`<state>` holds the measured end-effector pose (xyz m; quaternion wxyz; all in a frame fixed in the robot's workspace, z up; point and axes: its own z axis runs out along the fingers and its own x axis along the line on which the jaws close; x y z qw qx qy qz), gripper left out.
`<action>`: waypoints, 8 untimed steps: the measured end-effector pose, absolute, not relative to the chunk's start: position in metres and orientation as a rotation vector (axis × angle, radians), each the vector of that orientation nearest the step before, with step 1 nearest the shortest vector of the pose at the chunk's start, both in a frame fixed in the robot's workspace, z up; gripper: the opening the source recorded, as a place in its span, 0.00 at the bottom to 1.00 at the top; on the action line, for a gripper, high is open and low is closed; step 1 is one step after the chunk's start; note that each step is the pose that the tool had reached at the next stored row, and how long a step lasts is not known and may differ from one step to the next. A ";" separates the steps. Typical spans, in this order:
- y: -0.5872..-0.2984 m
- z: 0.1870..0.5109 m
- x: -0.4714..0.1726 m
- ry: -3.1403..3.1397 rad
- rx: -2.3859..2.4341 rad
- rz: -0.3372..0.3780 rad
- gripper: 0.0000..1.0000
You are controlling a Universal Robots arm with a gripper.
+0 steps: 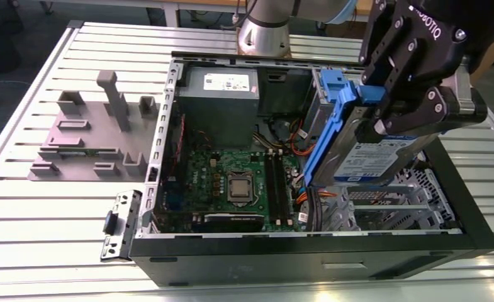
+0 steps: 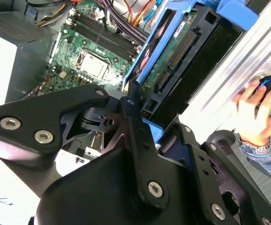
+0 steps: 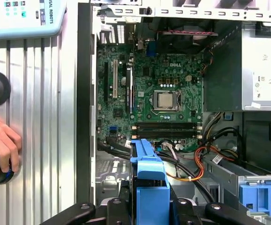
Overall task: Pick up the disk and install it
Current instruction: 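Pick up the disk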
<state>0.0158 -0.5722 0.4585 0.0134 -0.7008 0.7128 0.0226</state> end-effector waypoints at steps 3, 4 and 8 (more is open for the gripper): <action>-0.573 0.458 0.016 2.221 -2.183 0.071 0.36; -0.573 0.458 0.016 2.221 -2.183 0.070 0.36; -0.574 0.458 0.016 2.221 -2.183 0.071 0.36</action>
